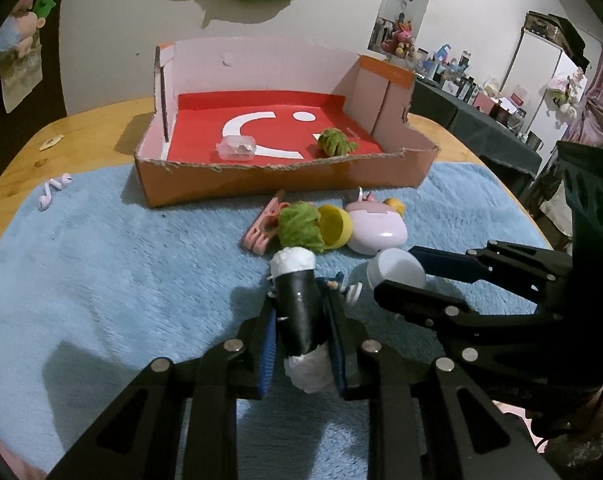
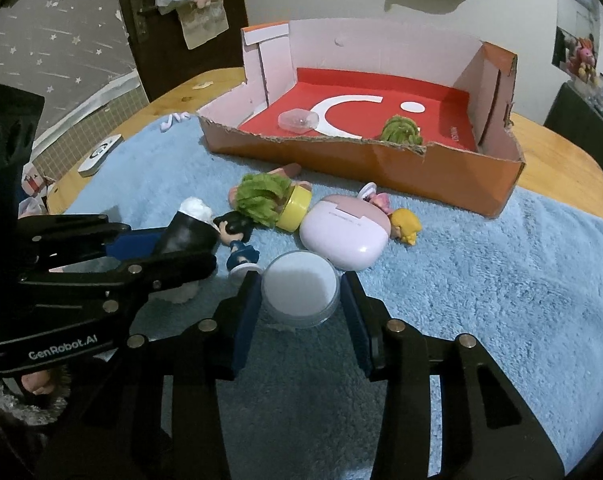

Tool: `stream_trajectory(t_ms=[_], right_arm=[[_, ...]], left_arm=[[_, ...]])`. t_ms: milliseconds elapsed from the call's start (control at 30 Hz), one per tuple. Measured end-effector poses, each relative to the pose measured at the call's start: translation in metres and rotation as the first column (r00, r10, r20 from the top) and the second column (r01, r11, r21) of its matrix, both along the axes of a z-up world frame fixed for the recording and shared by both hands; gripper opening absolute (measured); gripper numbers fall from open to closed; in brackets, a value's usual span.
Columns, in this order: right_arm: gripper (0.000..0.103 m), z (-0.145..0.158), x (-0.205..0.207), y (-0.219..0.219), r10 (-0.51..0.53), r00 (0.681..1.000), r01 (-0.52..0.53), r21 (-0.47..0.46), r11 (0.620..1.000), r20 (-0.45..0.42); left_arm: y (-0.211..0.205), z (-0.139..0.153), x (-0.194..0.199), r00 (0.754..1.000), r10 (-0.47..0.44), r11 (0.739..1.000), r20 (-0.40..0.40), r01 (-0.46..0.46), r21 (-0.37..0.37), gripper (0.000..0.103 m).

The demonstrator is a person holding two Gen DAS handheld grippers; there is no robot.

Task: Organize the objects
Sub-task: 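Grasp the black-and-white figure with the left tool while the right tool grasps the white round container, then lift both held items and carry them into the red-lined tray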

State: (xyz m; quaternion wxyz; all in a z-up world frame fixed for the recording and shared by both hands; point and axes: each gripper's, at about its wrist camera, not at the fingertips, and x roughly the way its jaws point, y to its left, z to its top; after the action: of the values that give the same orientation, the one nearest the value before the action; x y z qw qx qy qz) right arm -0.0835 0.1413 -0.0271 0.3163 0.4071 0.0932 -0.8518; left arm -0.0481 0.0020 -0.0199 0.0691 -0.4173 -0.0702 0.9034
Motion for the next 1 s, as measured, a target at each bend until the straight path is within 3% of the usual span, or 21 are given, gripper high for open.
stream_trajectory(t_ms=[1000], right_arm=[[0.038, 0.022, -0.008, 0.006, -0.017, 1.000, 0.017, -0.064, 0.998, -0.010]], left_arm=[[-0.005, 0.016, -0.020, 1.000, -0.005, 1.000, -0.030, 0.005, 0.008, 0.023]])
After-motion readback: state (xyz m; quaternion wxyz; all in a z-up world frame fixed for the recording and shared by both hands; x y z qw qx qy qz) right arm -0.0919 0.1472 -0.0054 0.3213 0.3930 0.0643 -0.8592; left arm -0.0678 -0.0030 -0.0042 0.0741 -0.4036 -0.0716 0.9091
